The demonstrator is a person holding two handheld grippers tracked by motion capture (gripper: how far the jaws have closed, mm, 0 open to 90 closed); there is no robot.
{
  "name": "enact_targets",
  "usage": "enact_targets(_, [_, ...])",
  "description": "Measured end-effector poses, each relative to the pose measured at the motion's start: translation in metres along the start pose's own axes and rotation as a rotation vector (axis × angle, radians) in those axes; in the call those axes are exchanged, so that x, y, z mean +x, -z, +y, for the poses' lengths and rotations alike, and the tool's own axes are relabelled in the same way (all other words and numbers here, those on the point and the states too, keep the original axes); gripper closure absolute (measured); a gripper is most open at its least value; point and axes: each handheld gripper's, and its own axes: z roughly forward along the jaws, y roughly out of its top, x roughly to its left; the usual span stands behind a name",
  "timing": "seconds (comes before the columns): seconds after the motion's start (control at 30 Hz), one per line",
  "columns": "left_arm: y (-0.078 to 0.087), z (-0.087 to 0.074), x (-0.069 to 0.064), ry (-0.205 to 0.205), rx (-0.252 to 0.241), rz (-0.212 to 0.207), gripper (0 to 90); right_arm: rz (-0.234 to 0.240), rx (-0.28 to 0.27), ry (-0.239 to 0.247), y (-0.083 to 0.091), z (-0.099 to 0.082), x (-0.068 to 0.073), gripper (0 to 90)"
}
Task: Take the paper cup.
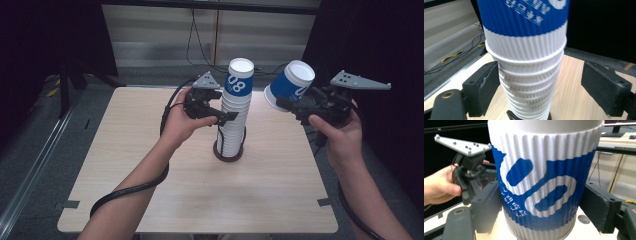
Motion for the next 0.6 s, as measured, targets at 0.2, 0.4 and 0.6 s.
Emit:
enact_targets(0.2, [0.006, -0.01, -0.001, 0.003, 0.013, -0.013, 15.2, 0.013, 0.031, 0.003, -0.002, -0.022, 0.002, 21.3])
enact_targets(0.4, [0.01, -0.02, -0.005, -0.003, 0.023, -0.038, 15.4, 0.021, 0.06, 0.008, -0.004, -0.042, 0.004, 21.3])
enact_targets(0.6, [0.013, -0.036, -0.012, -0.008, 0.033, -0.063, 15.5, 0.037, 0.084, 0.01, -0.009, -0.06, 0.008, 21.5])
